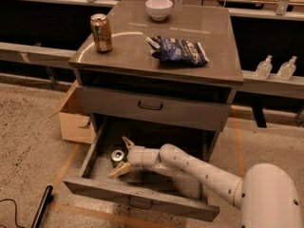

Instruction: Place green can into middle drawer

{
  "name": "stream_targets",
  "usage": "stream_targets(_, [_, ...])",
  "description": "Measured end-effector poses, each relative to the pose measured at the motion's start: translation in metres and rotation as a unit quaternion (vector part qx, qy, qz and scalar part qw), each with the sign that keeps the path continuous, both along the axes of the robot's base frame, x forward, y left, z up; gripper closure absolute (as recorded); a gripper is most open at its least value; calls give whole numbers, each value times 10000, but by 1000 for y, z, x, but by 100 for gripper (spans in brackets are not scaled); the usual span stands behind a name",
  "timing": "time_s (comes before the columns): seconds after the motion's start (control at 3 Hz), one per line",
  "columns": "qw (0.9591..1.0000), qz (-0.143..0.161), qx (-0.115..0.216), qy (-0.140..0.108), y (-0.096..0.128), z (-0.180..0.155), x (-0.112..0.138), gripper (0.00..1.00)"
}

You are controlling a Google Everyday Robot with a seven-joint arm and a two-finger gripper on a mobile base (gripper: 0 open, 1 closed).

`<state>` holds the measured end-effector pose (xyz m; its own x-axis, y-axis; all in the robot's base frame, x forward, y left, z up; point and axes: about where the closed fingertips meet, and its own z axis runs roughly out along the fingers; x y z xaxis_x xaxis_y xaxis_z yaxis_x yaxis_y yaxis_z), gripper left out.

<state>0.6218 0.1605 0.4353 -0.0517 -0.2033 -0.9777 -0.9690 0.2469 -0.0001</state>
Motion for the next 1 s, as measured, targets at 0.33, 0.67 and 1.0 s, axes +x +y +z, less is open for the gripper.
stream_targets(0.33, [9998,-108,-139,-94,-20,14,2,14])
stream_targets(0.67, [9992,-177,-352,-119,-45,25,0,14])
stream_targets(1.0, [9977,-245,-618,-104,-76,38,-6,15])
